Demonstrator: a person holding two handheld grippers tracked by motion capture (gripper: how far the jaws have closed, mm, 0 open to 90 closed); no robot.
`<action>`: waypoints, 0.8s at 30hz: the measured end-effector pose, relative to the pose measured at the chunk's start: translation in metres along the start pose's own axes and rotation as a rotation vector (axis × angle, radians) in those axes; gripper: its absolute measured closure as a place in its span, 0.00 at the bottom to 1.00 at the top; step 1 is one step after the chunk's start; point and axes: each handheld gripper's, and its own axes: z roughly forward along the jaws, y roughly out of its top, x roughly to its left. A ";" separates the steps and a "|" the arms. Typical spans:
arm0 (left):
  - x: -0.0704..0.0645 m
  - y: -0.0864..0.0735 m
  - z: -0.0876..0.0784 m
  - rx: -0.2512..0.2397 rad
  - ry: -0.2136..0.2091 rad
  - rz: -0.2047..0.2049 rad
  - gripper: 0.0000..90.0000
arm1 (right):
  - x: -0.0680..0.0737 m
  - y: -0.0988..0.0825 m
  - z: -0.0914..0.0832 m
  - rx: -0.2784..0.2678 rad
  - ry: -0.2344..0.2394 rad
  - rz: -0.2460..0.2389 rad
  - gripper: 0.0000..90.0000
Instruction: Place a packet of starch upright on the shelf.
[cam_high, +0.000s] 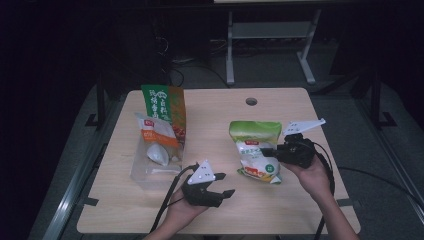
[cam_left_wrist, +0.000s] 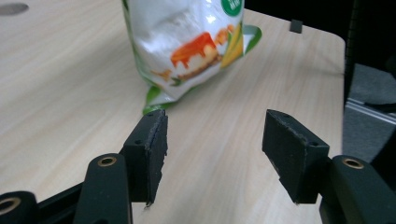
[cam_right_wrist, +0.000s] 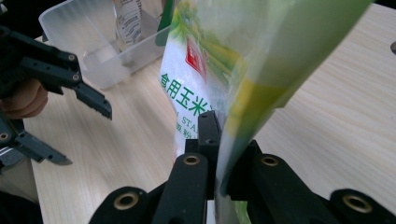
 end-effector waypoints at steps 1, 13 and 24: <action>0.000 -0.001 -0.001 0.001 0.001 0.002 0.44 | 0.001 0.002 0.001 0.000 0.001 -0.002 0.97; -0.003 -0.010 -0.012 -0.002 0.028 0.018 0.42 | 0.008 0.022 0.009 -0.020 0.033 -0.014 0.97; -0.007 -0.015 -0.018 -0.004 0.032 0.020 0.41 | 0.016 0.045 0.013 -0.035 0.059 -0.040 0.97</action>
